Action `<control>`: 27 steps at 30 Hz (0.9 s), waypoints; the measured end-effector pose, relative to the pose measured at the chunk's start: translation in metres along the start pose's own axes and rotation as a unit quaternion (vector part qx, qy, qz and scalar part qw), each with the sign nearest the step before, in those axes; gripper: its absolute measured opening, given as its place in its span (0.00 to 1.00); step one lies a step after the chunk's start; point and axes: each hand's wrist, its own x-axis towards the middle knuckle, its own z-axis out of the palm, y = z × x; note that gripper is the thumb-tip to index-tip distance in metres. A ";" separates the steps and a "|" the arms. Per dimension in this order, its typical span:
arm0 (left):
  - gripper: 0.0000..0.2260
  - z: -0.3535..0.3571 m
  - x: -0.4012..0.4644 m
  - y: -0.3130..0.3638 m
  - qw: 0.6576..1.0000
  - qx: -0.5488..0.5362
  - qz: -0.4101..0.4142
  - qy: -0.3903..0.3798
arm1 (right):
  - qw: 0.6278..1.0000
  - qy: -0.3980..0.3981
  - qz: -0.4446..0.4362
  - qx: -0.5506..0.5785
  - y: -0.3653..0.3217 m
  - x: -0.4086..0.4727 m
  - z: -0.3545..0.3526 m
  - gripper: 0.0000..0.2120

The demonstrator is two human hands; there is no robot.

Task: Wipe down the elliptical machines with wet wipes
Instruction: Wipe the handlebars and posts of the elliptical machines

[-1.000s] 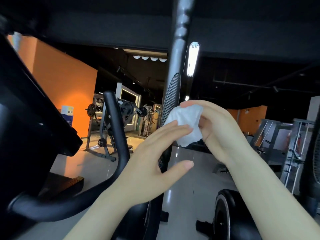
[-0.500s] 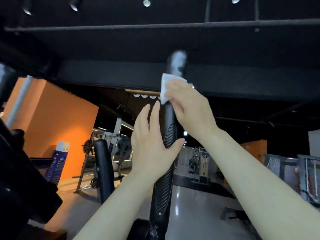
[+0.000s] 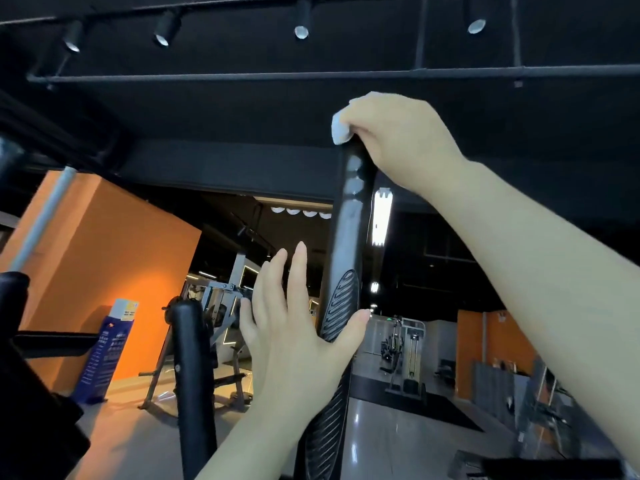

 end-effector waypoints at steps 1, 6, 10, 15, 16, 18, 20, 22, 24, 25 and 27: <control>0.41 0.001 0.000 0.000 1.000 0.002 0.001 0.004 | 1.000 0.009 0.008 0.012 -0.006 -0.001 -0.002 0.11; 0.42 0.004 0.002 -0.003 1.000 0.007 0.013 0.011 | 0.986 -0.075 -0.097 0.112 -0.050 -0.069 -0.001 0.12; 0.43 0.004 -0.001 -0.003 1.000 0.000 0.006 0.007 | 0.986 -0.090 -0.142 0.026 -0.046 -0.062 -0.003 0.13; 0.42 0.006 -0.001 -0.006 1.000 -0.011 0.015 0.000 | 0.992 -0.016 0.048 -0.112 -0.002 -0.005 -0.022 0.08; 0.42 0.006 -0.001 -0.006 1.000 -0.011 0.015 0.000 | 0.992 0.013 0.073 -0.105 0.005 -0.002 -0.023 0.04; 0.42 0.007 0.000 -0.006 1.000 -0.016 0.006 0.002 | 0.993 0.057 0.096 -0.046 0.003 -0.005 -0.019 0.13; 0.42 0.007 -0.001 -0.005 1.000 -0.017 0.003 0.005 | 0.992 0.059 0.098 0.047 -0.010 -0.016 -0.002 0.17; 0.41 0.007 -0.003 -0.005 1.000 -0.013 0.006 0.003 | 0.985 0.054 0.082 0.142 -0.022 -0.033 0.017 0.16; 0.41 0.007 -0.003 -0.005 1.000 -0.015 0.000 0.000 | 0.981 0.050 0.063 0.174 -0.028 -0.043 0.025 0.19; 0.41 0.006 -0.003 -0.005 1.000 -0.018 -0.003 -0.002 | 0.984 0.045 0.050 0.168 -0.027 -0.044 0.026 0.19; 0.41 0.006 -0.003 -0.005 1.000 -0.019 -0.001 -0.006 | 0.990 0.024 0.037 0.132 -0.025 -0.034 0.021 0.16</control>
